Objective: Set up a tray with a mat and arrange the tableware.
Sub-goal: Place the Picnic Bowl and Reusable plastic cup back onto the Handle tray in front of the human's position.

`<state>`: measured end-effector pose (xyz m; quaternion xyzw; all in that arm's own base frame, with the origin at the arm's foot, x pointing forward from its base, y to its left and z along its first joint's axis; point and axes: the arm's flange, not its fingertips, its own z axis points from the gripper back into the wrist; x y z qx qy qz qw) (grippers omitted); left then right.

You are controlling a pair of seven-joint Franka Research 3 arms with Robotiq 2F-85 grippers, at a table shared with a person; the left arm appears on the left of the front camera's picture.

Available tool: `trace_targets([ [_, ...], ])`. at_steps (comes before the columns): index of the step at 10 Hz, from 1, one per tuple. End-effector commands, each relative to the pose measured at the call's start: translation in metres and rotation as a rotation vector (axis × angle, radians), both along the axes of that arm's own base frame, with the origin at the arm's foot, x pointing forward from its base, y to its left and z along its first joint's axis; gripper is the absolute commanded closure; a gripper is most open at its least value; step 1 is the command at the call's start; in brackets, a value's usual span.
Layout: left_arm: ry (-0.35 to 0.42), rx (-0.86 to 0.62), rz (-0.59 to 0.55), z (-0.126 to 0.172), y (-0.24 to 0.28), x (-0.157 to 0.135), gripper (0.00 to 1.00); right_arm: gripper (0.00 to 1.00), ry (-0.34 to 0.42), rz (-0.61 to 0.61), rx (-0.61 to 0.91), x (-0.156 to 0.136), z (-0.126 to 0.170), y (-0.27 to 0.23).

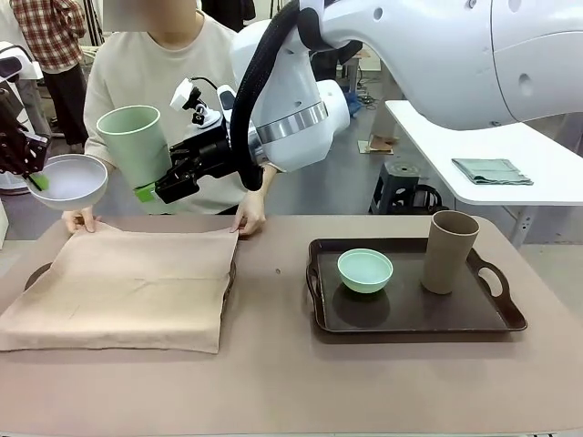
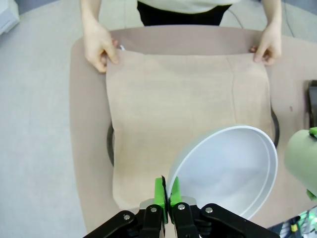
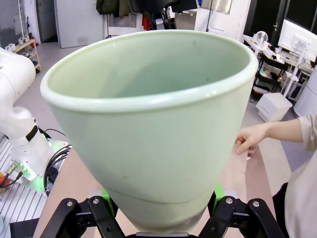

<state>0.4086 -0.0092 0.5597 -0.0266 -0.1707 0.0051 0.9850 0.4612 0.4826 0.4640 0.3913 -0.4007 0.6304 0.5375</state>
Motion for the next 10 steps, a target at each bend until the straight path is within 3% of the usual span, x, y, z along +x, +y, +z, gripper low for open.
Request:
trace_targets([
  [1, -0.002, -0.002, -0.006, 0.0, 0.0, 0.001, 1.0, 0.78, 0.0, 0.004, 0.005, 0.001, 0.001, 0.001],
  [7, -0.002, -0.002, -0.006, 0.0, 0.0, 0.001, 1.0, 0.78, 0.0, 0.004, 0.005, 0.001, 0.001, 0.001],
  [8, 0.0, 0.0, 0.0, 0.0, 0.0, 0.0, 0.96, 0.19, 0.0, 0.0, 0.0, 0.0, 0.0, 0.0],
  [10, 0.052, -0.041, -0.028, -0.02, 0.009, 0.009, 0.96, 0.19, 0.001, 0.012, 0.064, 0.009, -0.018, -0.003],
])
